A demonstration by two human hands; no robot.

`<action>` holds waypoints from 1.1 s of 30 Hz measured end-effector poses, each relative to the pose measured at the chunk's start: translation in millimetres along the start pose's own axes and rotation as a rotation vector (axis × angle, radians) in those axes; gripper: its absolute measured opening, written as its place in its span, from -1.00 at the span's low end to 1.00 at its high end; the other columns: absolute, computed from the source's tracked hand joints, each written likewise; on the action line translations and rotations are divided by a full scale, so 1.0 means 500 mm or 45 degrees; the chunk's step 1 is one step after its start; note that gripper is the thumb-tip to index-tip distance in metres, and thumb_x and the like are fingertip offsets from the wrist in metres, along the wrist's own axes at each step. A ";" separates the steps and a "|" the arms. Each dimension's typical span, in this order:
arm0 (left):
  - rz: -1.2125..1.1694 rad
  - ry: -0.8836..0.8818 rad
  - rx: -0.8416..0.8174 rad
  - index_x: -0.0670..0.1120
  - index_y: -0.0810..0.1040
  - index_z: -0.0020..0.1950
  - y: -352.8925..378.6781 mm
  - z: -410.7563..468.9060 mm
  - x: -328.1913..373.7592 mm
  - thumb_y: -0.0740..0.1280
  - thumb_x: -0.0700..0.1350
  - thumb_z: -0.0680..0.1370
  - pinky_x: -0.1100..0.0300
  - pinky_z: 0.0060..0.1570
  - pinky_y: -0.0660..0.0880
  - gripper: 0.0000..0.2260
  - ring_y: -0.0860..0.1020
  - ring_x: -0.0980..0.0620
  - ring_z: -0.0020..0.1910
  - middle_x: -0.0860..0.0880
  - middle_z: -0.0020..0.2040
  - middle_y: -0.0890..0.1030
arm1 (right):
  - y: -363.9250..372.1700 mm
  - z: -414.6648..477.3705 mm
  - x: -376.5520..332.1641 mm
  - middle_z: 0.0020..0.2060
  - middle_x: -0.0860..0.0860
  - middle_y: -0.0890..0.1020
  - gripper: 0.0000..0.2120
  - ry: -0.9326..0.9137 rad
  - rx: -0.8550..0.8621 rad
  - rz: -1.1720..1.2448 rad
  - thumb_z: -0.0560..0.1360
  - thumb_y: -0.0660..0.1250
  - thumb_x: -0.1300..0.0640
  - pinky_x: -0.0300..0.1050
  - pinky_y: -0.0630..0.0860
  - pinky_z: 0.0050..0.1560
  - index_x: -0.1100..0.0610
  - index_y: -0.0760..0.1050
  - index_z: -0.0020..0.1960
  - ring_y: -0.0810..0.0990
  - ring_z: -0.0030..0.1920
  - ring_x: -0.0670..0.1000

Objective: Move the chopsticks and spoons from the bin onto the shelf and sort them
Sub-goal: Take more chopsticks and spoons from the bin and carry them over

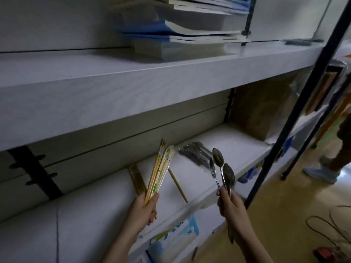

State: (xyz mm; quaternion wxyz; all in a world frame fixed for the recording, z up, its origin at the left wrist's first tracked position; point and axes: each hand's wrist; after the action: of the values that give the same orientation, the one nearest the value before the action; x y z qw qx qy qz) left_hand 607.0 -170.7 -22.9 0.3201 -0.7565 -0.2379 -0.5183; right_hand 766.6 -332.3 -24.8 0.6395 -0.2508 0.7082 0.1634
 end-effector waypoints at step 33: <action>0.923 -0.451 1.045 -0.14 0.44 0.16 0.224 0.240 -0.027 0.27 -0.03 0.54 0.24 -0.12 0.57 -0.74 0.60 0.01 0.00 -0.07 0.04 0.60 | 0.013 0.555 0.006 0.05 0.22 0.58 -0.76 -0.111 -0.578 -1.215 0.61 0.03 0.13 -0.01 0.48 0.02 0.23 0.41 0.09 0.55 -0.01 0.18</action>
State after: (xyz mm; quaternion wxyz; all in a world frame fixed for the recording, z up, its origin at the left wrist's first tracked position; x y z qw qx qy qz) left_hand 755.6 -159.8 -93.2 0.6999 -0.6788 -0.1950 -0.1062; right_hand 991.4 -174.0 -64.1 0.6013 -0.6702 0.4349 0.0139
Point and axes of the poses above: each hand's wrist, its own z-axis towards the middle knuckle, its own y-axis out of the palm, x = y × z
